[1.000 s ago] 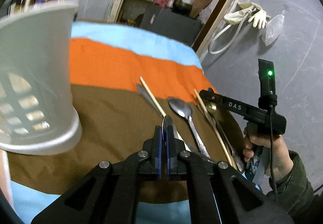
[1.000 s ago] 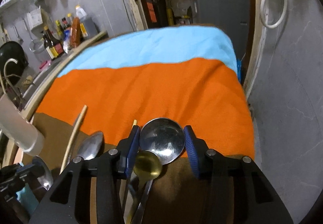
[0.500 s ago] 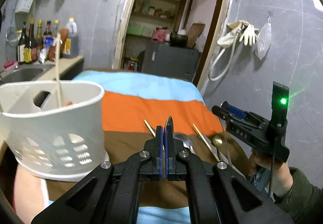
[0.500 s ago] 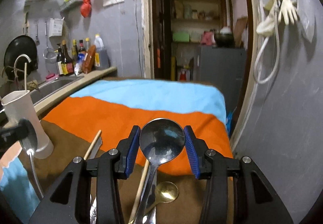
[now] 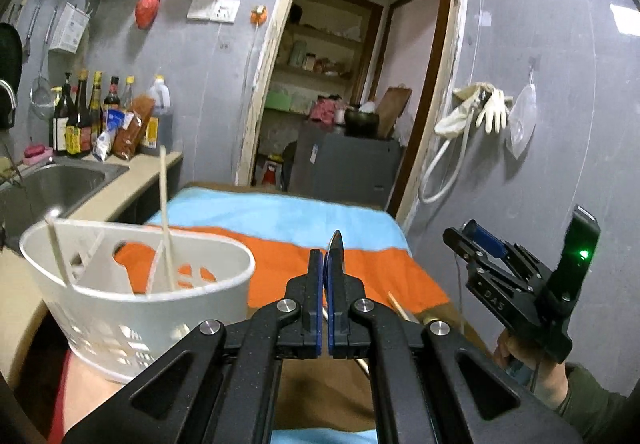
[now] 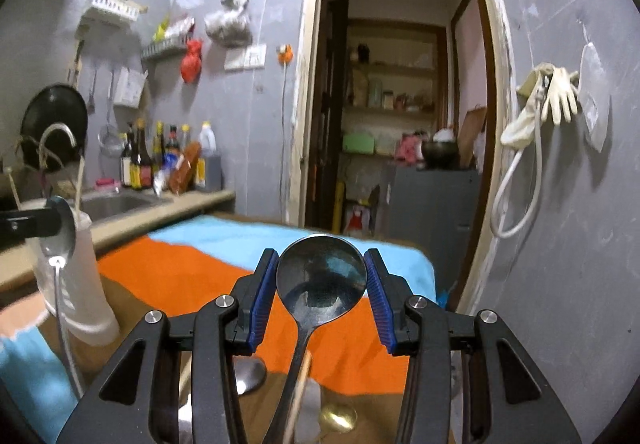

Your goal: Organize utensils

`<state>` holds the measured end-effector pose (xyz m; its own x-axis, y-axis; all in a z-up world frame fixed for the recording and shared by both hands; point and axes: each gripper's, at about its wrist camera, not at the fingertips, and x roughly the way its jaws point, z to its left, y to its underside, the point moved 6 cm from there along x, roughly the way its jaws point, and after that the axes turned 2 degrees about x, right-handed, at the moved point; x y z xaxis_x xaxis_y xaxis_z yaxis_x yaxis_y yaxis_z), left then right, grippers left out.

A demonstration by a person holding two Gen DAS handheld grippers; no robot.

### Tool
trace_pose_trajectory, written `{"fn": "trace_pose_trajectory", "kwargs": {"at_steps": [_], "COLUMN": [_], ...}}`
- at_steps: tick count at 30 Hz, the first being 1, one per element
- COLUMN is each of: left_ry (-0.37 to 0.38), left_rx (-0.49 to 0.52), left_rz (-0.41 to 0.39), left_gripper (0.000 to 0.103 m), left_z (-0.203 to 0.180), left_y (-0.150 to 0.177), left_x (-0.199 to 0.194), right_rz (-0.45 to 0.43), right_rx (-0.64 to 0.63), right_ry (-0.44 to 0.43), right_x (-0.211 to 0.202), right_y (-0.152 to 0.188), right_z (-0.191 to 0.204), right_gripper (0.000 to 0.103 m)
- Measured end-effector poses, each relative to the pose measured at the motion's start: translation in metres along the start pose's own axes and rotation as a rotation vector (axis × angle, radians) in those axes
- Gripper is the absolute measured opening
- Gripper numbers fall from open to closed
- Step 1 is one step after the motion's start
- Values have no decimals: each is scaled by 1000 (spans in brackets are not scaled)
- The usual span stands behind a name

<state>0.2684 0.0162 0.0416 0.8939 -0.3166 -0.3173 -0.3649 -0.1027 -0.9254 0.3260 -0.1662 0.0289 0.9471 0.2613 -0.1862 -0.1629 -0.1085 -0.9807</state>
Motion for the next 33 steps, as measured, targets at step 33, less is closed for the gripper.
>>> {"fn": "trace_pose_trajectory", "kwargs": {"at_steps": [33], "left_ry": [-448], "left_rx": [47], "left_rz": [-255], "left_gripper": [0], "left_z": [175], "left_y": [-72], "left_x": [-92], "right_rz": [-307], "right_rx": [72], "right_ry": [-331], "right_x": [40], "right_y": [-99], "right_z": [195], "right_gripper": [41]}}
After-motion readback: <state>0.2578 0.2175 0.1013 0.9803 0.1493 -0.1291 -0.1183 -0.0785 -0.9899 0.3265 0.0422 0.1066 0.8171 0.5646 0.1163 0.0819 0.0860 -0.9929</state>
